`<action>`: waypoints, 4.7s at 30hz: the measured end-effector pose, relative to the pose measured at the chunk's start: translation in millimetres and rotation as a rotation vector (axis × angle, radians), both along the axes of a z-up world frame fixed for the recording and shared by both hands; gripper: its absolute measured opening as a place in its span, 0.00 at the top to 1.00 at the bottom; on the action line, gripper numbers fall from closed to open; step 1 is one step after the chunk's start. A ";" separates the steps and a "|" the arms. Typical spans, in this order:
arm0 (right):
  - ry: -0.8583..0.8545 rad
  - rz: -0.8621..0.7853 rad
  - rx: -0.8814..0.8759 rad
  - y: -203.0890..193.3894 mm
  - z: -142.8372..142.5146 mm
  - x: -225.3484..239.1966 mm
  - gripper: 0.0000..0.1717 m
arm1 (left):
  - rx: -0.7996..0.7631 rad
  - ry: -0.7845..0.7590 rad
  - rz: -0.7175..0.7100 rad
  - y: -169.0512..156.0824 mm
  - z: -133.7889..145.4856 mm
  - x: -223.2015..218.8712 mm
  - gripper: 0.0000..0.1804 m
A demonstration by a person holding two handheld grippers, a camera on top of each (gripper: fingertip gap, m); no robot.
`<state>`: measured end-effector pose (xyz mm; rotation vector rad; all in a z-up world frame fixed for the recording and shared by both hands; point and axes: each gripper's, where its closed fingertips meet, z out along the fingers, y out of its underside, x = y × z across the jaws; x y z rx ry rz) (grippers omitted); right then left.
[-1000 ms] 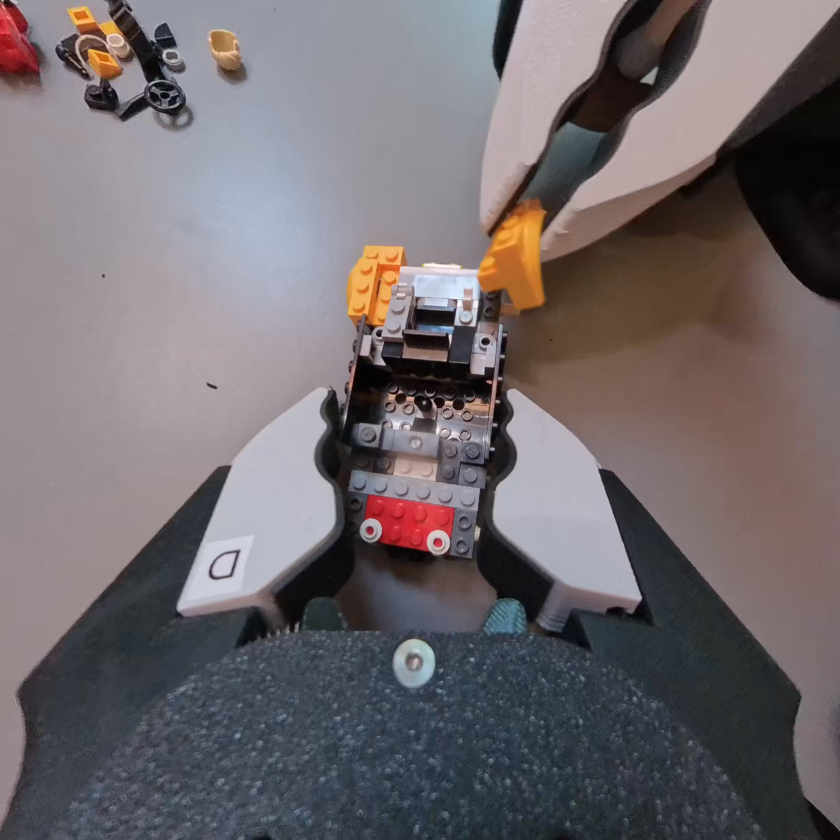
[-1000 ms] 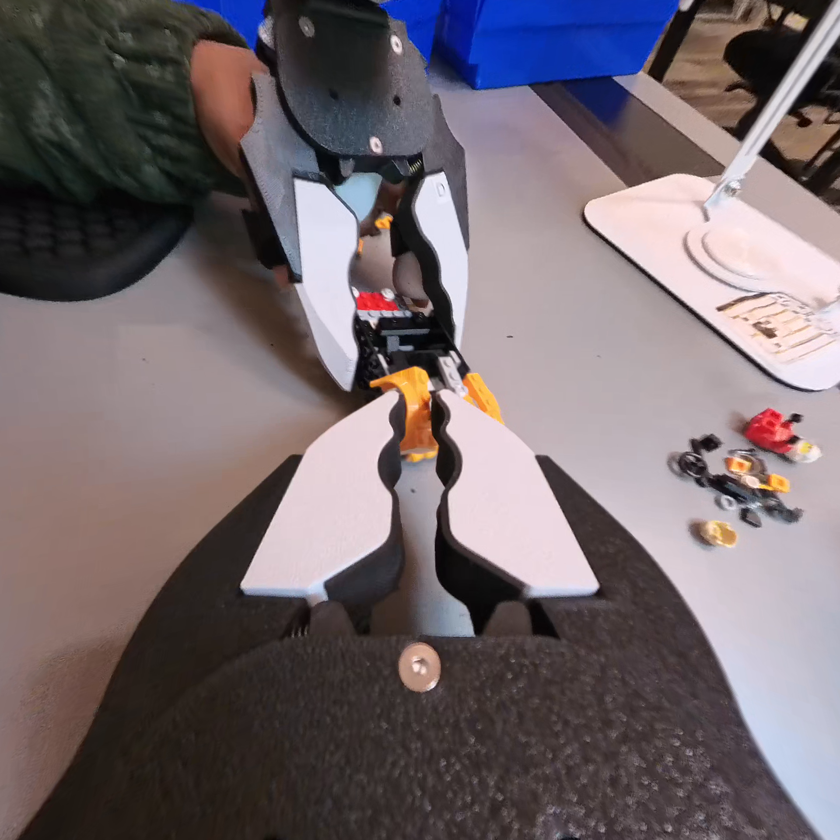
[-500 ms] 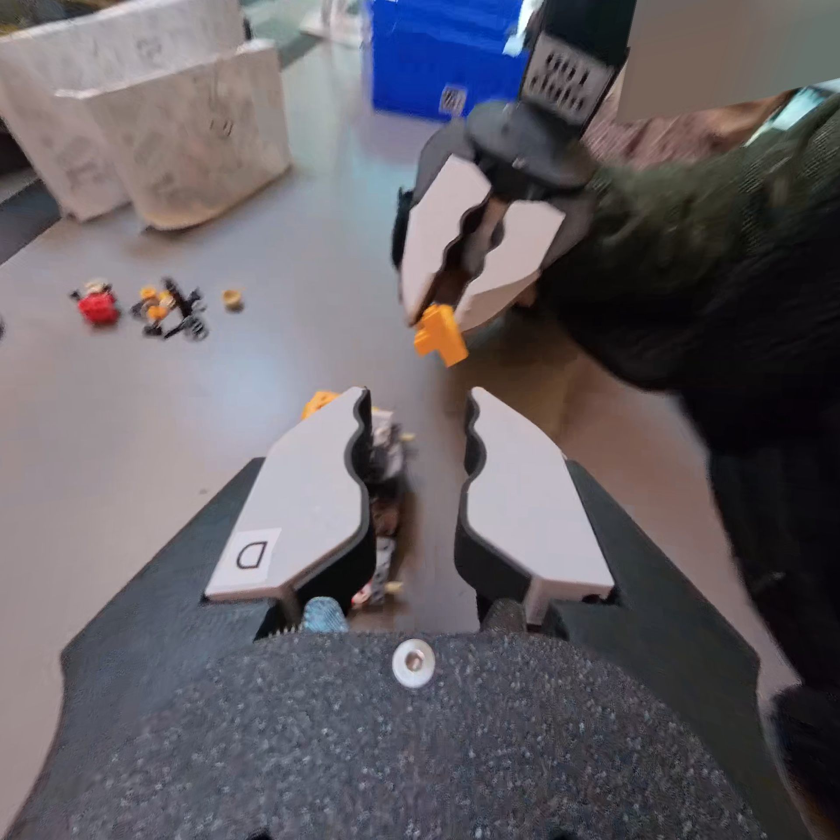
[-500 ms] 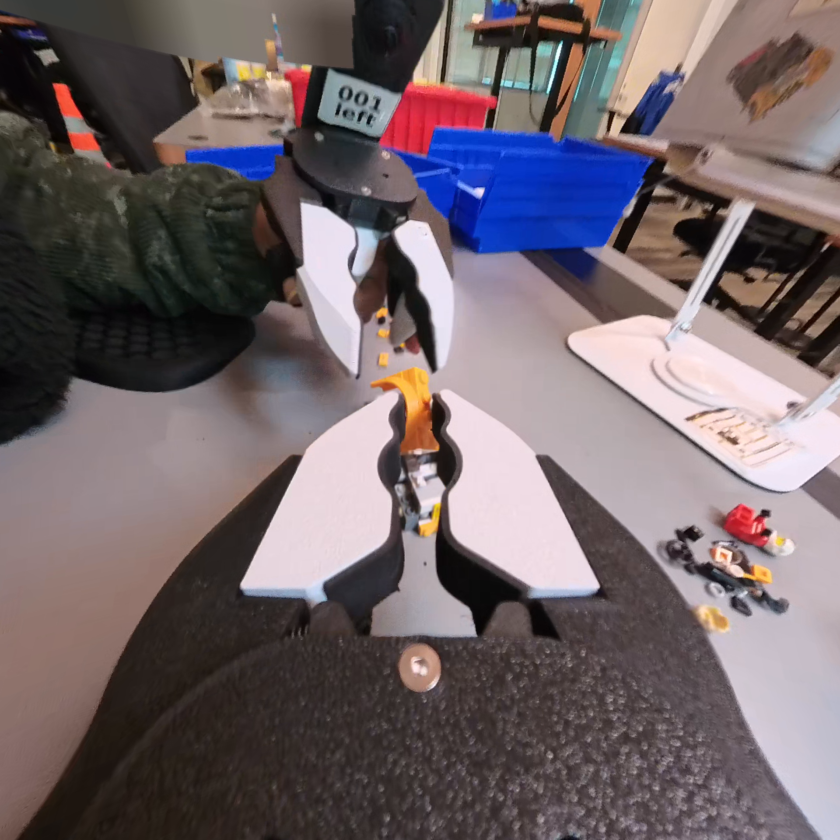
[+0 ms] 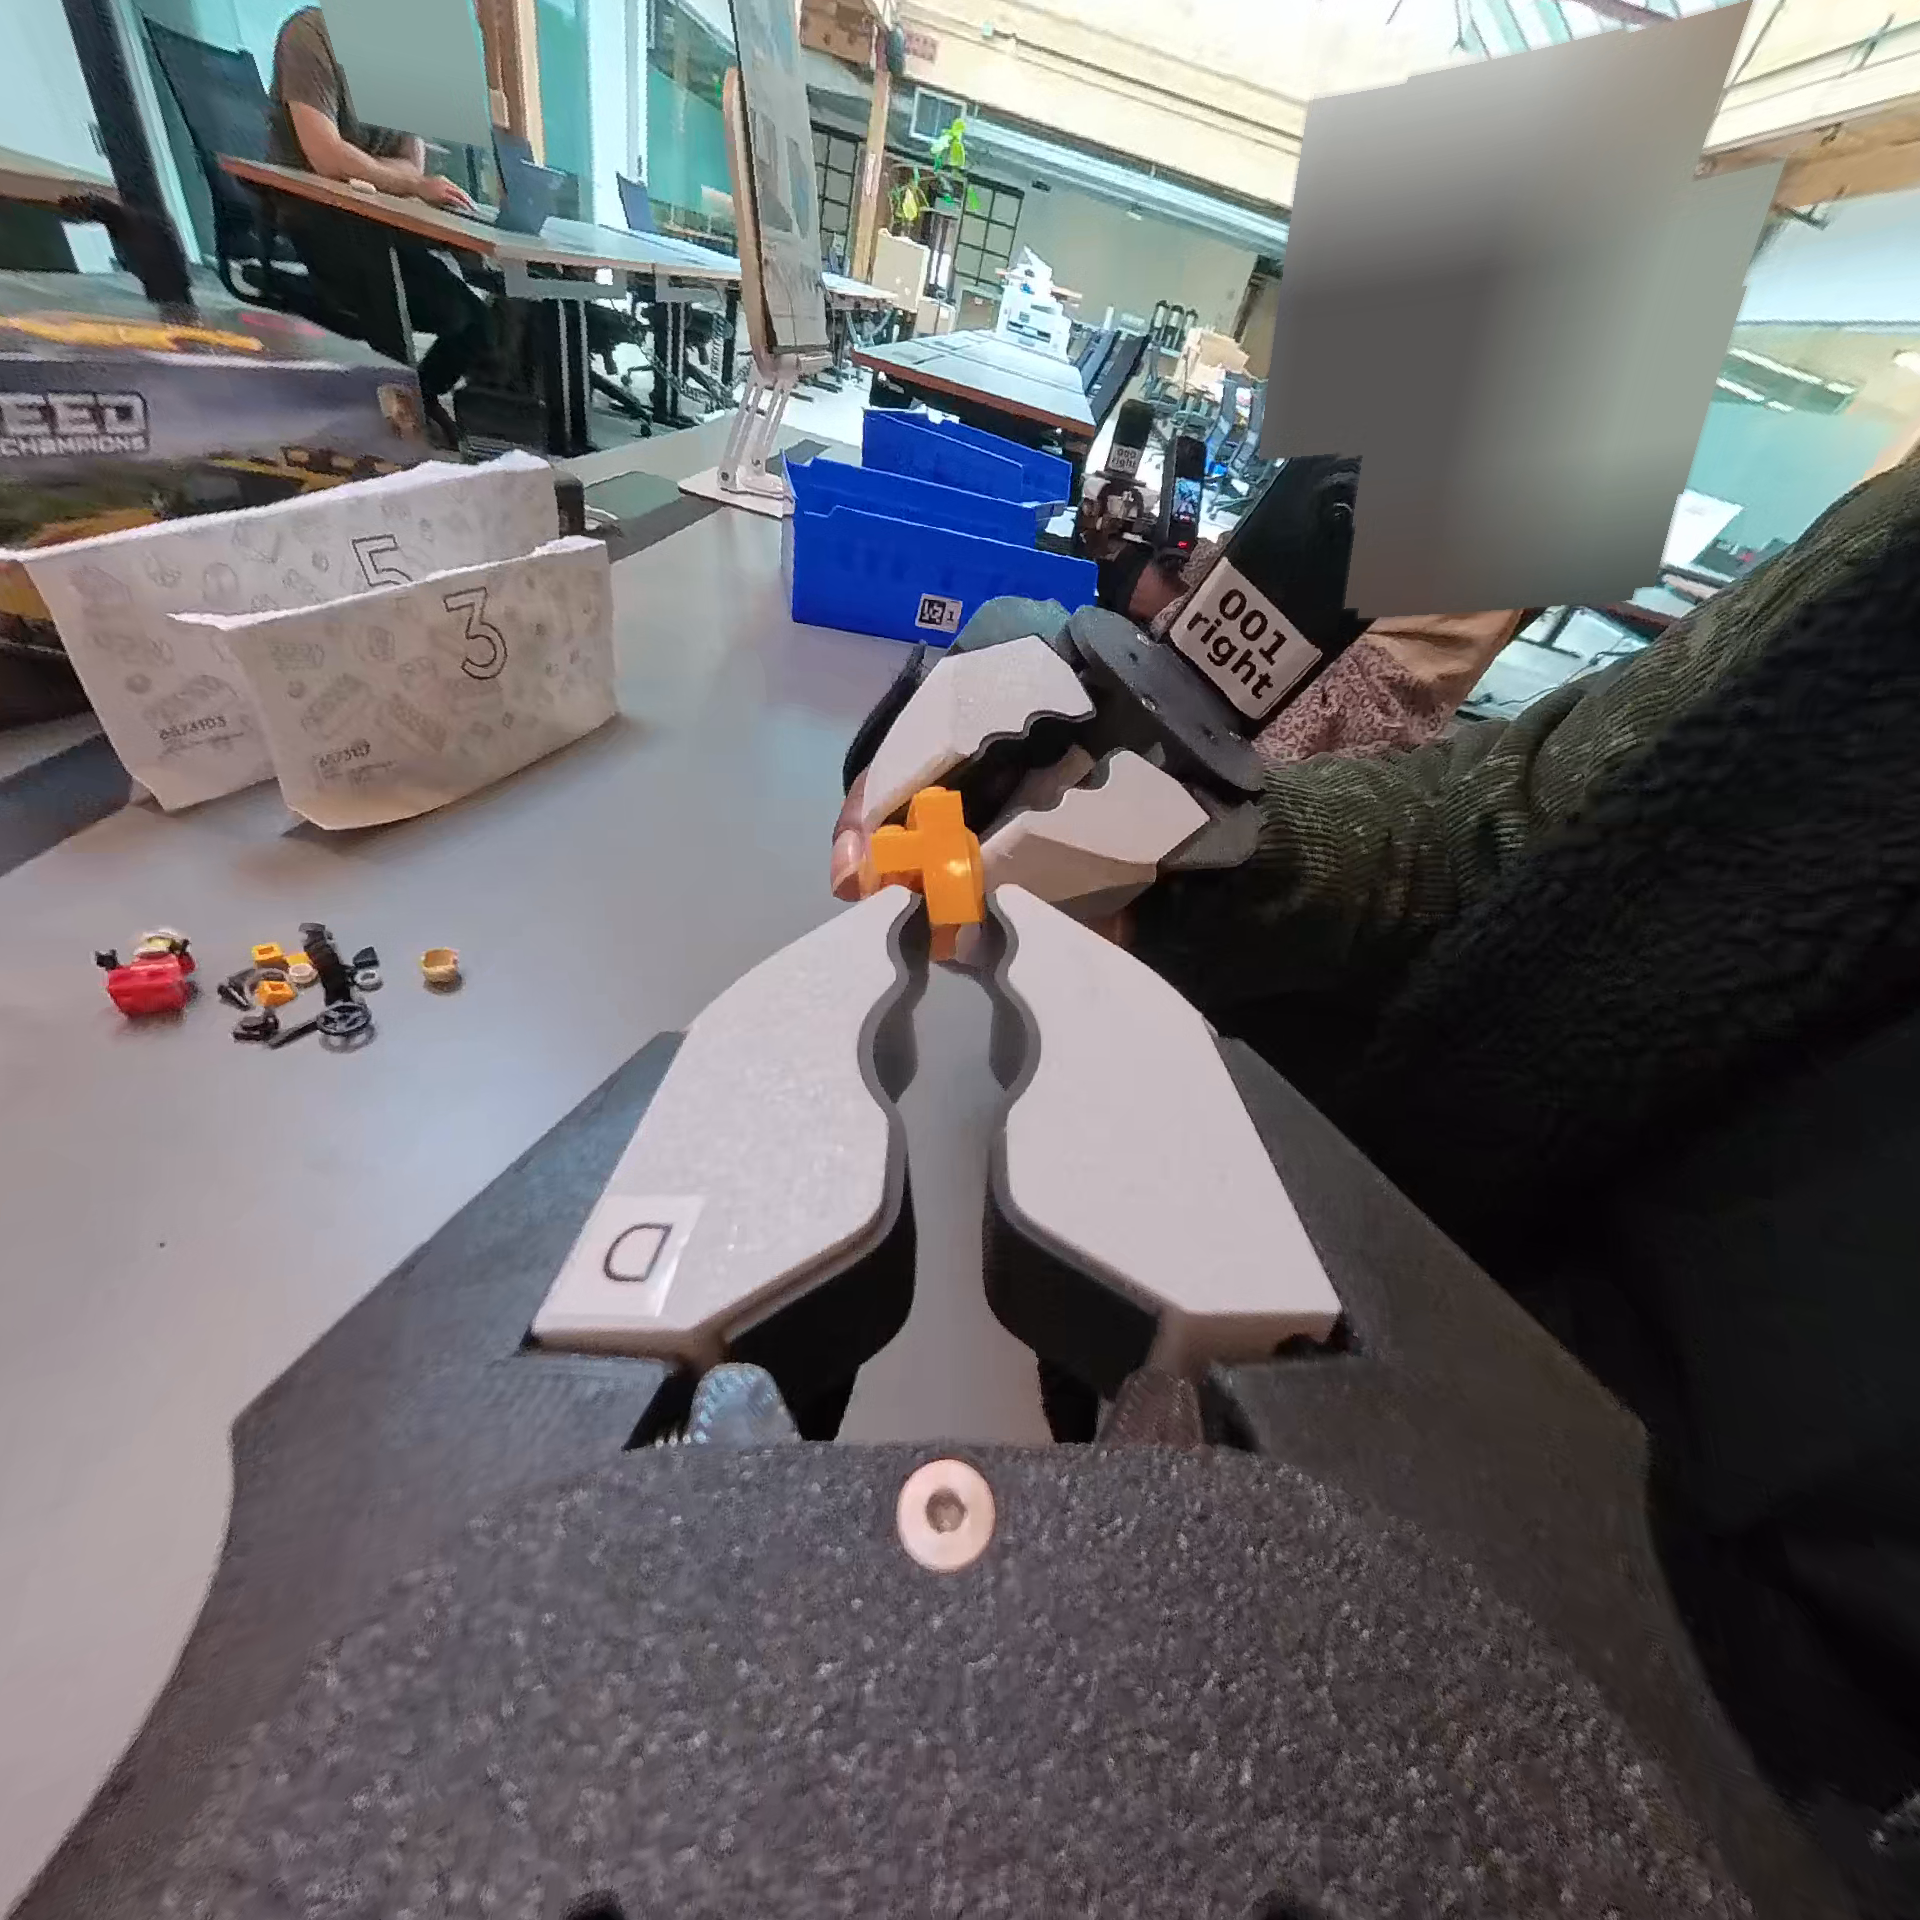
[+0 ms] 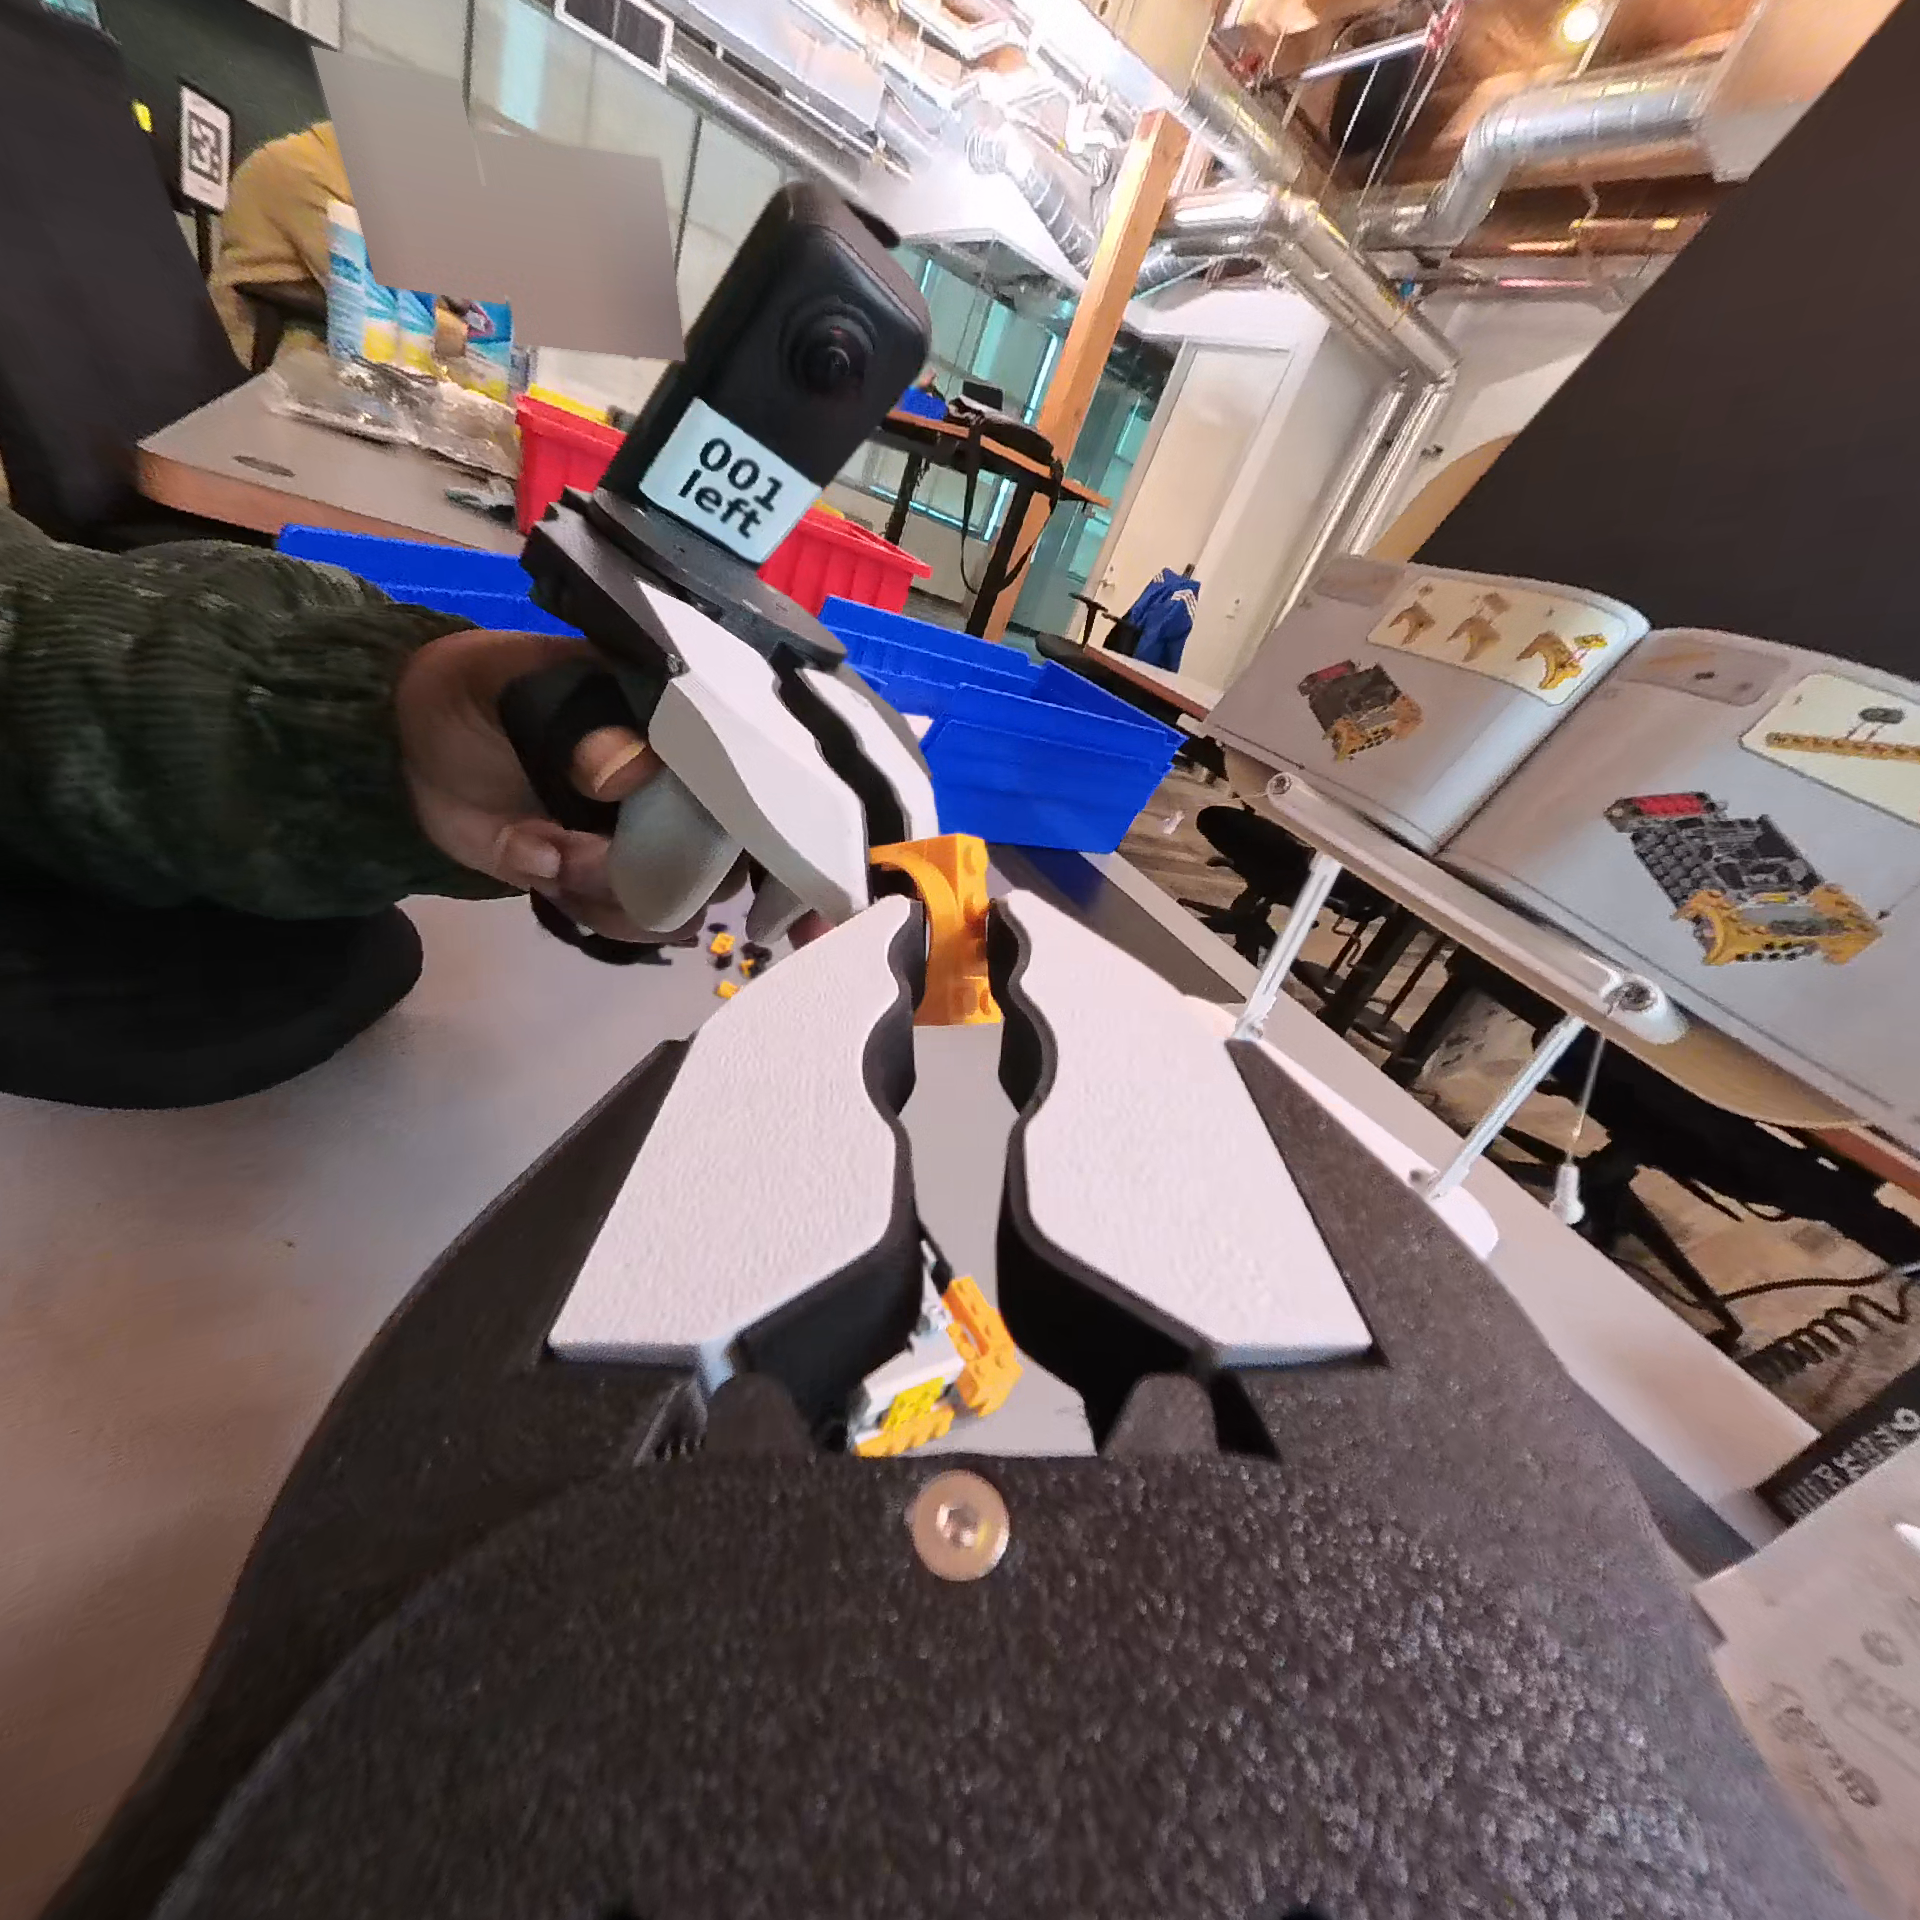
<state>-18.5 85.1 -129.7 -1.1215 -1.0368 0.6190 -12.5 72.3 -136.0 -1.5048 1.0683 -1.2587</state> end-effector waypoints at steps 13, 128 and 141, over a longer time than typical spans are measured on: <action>-0.035 -0.131 0.135 3.4 2.4 -0.5 0.93 | 0.018 -0.027 0.063 3.0 8.5 -1.7 0.95; -0.300 0.091 0.299 -46.1 0.8 5.1 1.00 | -0.152 0.114 -0.309 -41.5 -9.6 -16.2 0.99; -0.171 0.141 -0.058 -21.4 -19.2 -3.8 0.80 | -0.612 -0.056 -0.300 -28.1 2.8 -13.8 0.98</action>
